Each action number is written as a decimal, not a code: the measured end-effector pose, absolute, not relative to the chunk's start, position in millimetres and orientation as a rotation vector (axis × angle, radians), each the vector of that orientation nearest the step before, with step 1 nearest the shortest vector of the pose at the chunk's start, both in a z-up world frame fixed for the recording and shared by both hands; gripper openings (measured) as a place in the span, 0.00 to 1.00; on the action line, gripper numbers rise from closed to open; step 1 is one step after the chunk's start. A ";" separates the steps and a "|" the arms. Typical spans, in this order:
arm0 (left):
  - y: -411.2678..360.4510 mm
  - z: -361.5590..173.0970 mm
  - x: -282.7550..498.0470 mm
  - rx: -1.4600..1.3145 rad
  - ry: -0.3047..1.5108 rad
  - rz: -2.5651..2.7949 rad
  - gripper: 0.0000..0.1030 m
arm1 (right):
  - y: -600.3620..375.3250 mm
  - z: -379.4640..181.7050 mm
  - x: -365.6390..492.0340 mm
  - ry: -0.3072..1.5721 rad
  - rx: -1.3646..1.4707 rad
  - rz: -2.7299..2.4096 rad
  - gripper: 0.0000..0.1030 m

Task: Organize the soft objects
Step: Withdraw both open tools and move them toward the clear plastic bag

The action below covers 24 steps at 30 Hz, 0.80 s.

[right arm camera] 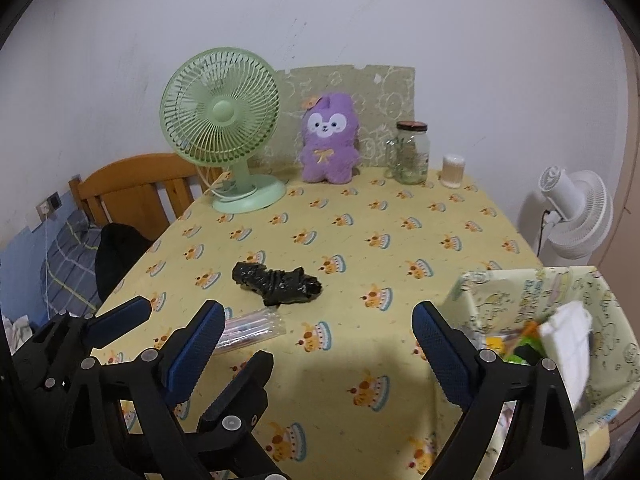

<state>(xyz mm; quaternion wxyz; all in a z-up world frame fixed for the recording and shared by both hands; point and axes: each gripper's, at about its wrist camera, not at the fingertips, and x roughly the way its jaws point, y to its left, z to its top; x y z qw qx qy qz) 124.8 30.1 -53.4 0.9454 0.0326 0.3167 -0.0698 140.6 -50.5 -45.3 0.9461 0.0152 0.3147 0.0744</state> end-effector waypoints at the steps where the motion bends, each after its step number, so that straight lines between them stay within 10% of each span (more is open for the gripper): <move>1: 32.4 -55.4 126.8 0.066 0.649 -0.140 0.93 | -47.9 -47.6 143.5 0.644 0.028 0.156 0.93; 24: 64.7 -104.4 176.0 0.076 0.785 -0.081 0.93 | -22.1 -99.9 191.4 0.764 0.040 0.222 0.90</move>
